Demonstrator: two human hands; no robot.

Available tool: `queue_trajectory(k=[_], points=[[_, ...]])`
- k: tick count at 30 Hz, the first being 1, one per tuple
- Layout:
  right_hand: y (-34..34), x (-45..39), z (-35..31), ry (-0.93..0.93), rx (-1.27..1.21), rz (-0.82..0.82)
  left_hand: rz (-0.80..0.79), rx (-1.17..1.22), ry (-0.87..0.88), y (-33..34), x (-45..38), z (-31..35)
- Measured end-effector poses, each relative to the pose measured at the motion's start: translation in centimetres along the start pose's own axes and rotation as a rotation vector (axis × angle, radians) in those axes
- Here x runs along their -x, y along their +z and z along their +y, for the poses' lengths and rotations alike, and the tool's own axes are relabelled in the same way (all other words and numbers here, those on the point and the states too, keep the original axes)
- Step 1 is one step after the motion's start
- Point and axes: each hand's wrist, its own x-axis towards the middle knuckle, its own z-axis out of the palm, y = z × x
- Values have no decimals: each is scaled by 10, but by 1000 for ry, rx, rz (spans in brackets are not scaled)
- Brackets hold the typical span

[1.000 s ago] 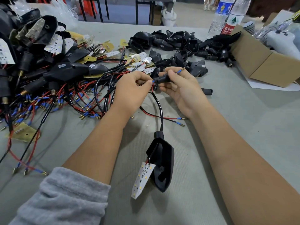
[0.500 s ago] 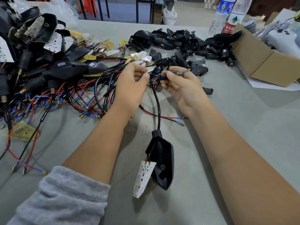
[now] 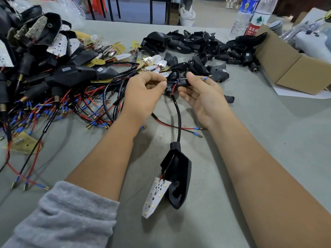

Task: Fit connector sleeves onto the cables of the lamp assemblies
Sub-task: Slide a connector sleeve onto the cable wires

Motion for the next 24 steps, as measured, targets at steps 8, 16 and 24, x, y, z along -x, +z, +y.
queue_trajectory(k=[8, 16, 24], points=[[1, 4, 2, -8, 123, -110, -85, -24, 10, 5, 4, 1], [0, 4, 0, 3, 53, -103, -16, 48, -93, 3, 1, 3], [0, 5, 1, -17, 36, -131, -41, 15, -39, 2, 3, 3]])
